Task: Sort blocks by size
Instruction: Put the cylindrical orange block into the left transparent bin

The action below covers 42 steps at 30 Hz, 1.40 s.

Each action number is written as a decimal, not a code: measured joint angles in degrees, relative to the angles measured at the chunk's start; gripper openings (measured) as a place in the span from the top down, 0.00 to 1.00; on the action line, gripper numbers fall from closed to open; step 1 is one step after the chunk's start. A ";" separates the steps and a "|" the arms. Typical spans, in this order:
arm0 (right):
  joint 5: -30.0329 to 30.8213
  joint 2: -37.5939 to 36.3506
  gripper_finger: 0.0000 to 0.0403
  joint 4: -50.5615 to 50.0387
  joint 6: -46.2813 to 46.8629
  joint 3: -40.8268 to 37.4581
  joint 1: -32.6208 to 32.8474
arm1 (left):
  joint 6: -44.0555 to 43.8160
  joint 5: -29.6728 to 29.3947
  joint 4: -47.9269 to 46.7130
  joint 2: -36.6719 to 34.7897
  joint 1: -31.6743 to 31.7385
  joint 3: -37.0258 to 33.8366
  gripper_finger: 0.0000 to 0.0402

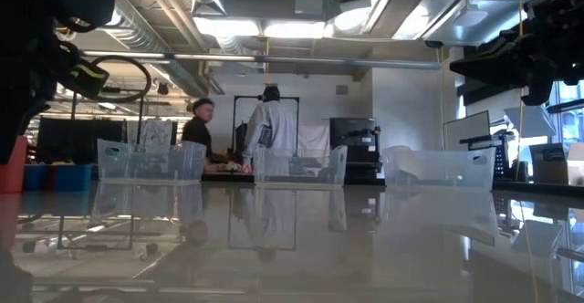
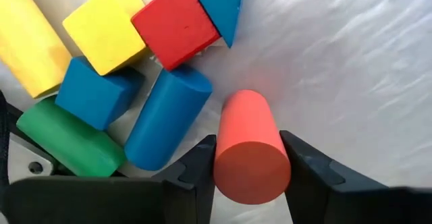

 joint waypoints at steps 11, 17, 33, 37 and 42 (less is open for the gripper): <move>0.51 -0.01 0.97 -0.01 -0.01 0.02 0.00 | 2.58 -0.61 -5.82 -3.42 2.56 7.27 0.68; 1.55 -0.01 0.97 0.04 0.01 0.02 -0.02 | 6.43 -6.03 -6.78 -5.13 5.69 12.53 0.67; 1.70 0.01 0.97 0.15 -0.01 0.02 0.00 | 24.91 -20.95 -7.12 -5.31 25.78 23.80 0.66; 1.73 0.00 0.97 0.17 -0.01 0.02 0.00 | 29.61 -23.67 -5.59 -5.31 32.47 24.05 0.66; 1.73 -0.01 0.97 0.17 -0.01 0.02 0.00 | 35.11 -24.08 -1.46 -5.31 40.63 24.05 0.66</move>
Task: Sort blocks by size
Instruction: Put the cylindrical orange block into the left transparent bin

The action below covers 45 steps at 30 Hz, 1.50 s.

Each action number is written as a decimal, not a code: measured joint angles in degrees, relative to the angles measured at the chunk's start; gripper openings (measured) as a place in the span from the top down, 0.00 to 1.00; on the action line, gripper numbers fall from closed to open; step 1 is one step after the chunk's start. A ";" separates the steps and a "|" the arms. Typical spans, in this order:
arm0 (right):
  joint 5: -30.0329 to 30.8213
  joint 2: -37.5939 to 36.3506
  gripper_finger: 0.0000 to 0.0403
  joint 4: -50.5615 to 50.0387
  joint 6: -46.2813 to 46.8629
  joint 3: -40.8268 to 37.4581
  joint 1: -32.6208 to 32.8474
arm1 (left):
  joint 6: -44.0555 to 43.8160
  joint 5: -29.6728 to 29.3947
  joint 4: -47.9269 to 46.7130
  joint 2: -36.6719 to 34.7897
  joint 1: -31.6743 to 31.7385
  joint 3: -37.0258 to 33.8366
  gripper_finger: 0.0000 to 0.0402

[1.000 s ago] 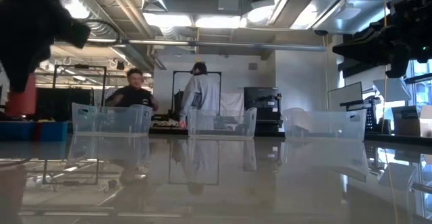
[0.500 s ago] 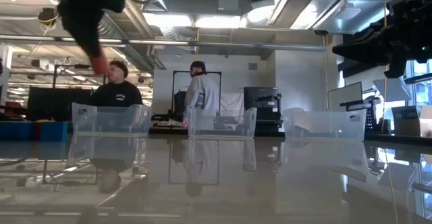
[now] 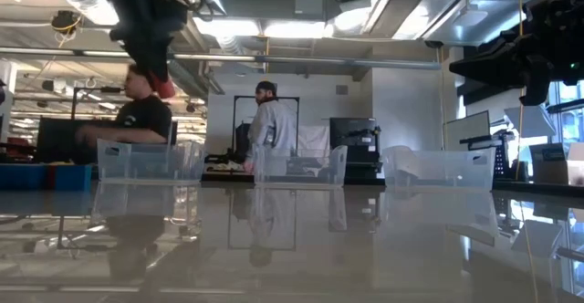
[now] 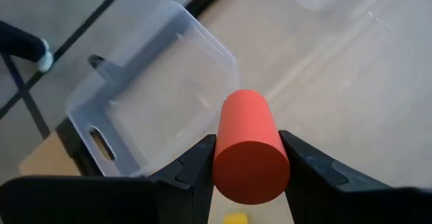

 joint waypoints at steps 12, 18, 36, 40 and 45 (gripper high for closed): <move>1.46 0.00 0.97 0.04 -0.02 0.00 0.00 | 11.56 0.29 11.26 0.61 14.71 -1.24 0.66; 1.46 0.00 0.97 0.02 0.00 0.00 0.00 | 14.20 1.07 15.48 1.08 19.47 -2.91 0.66; 1.49 0.00 0.97 -0.02 -0.02 0.00 0.00 | 16.61 6.51 21.52 12.97 25.88 -6.29 0.66; 1.49 0.00 0.97 -0.04 -0.03 0.00 0.00 | 16.58 6.77 21.80 15.86 25.86 -6.29 0.66; 1.49 0.00 0.97 -0.05 -0.04 0.00 -0.01 | 16.76 10.49 22.16 19.53 25.86 -6.29 0.66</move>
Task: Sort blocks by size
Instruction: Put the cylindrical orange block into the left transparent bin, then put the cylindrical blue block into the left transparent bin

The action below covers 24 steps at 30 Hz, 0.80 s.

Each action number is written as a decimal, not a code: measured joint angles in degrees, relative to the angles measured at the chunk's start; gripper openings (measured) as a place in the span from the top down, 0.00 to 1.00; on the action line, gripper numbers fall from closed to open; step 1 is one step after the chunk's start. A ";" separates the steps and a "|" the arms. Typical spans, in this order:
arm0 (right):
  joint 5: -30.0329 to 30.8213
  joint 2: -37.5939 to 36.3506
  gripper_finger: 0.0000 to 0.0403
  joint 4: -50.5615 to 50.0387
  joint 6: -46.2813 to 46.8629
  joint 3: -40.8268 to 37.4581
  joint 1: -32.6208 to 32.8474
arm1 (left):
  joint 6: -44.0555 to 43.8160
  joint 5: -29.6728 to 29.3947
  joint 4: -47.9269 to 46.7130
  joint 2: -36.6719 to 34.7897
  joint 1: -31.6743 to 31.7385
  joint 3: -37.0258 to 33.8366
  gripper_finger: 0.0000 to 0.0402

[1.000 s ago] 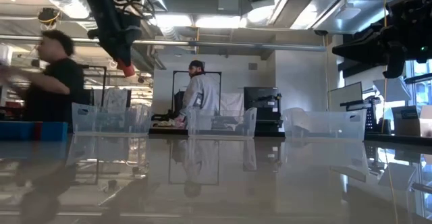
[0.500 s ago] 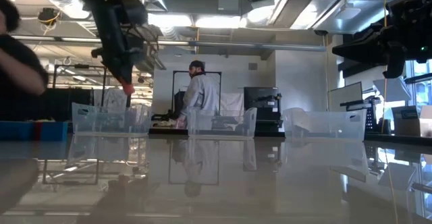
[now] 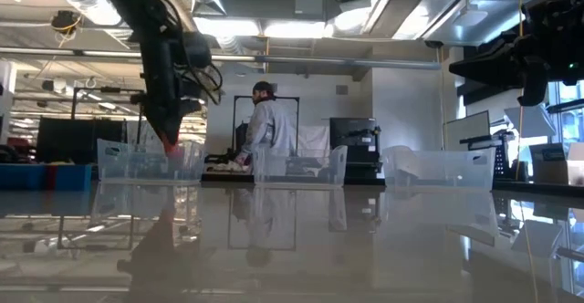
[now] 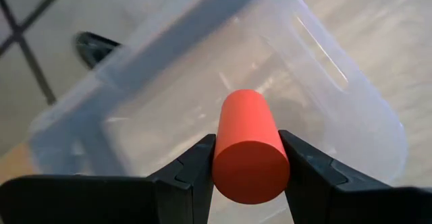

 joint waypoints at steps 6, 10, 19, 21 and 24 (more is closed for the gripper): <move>0.00 0.00 0.97 -0.01 0.01 0.00 0.00 | 0.76 1.81 0.67 4.15 -0.02 0.00 0.66; 0.02 0.00 0.97 -0.01 0.01 0.00 0.01 | 0.69 1.80 0.73 6.04 -0.02 0.00 0.63; 0.02 0.01 0.97 -0.04 -0.01 0.00 0.00 | 0.64 1.79 0.80 6.73 -0.02 0.00 0.53; 0.00 0.01 0.97 -0.04 -0.01 0.00 0.00 | 0.74 1.79 0.36 6.73 -0.02 0.25 0.51; 0.02 0.00 0.97 -0.05 0.00 0.00 0.01 | 0.56 1.78 -0.61 5.84 -0.02 1.43 0.49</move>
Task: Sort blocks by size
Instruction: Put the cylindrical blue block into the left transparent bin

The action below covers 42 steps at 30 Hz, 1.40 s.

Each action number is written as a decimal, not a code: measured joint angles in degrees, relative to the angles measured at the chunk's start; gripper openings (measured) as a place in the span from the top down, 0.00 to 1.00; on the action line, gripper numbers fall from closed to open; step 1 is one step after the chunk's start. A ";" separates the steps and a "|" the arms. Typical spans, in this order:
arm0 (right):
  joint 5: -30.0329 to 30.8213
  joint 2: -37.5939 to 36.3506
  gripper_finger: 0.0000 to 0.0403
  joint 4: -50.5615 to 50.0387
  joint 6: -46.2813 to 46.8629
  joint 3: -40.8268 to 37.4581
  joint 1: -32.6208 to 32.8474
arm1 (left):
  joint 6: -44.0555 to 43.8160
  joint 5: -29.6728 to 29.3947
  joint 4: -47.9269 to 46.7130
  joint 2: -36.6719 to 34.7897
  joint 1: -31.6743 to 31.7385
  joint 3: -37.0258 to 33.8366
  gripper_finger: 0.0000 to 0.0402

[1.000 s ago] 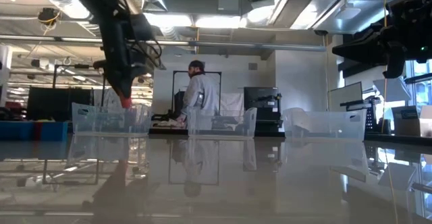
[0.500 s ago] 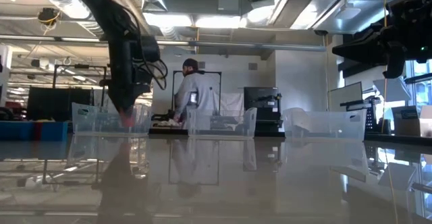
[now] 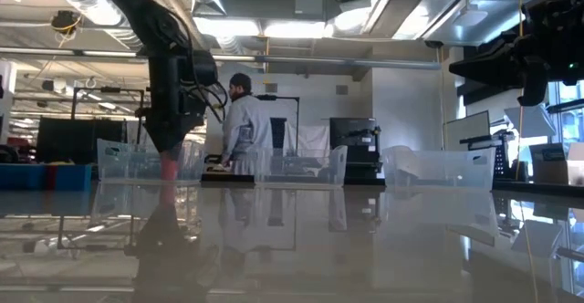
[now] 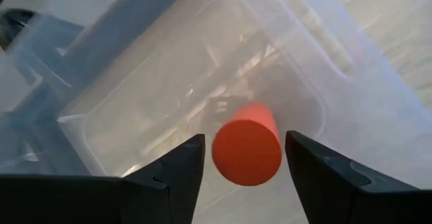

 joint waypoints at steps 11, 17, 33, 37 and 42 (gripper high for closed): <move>0.00 0.00 0.97 0.06 -0.01 0.00 -0.01 | -0.39 -0.99 -5.99 -12.54 -2.57 3.00 0.50; 0.01 0.02 0.97 0.08 -0.01 0.00 -0.01 | -4.42 -0.88 -14.72 -20.28 -8.17 3.03 0.50; 0.01 0.01 0.97 0.13 -0.01 0.00 -0.02 | -21.02 5.12 -30.17 -25.91 -33.78 2.64 0.50; 0.01 0.01 0.97 0.13 -0.01 0.00 0.00 | -25.43 5.81 -31.80 -25.91 -40.57 2.09 0.50; 0.01 0.02 0.97 0.13 -0.01 0.00 0.00 | -29.90 5.85 -32.41 -25.91 -47.30 -0.37 0.50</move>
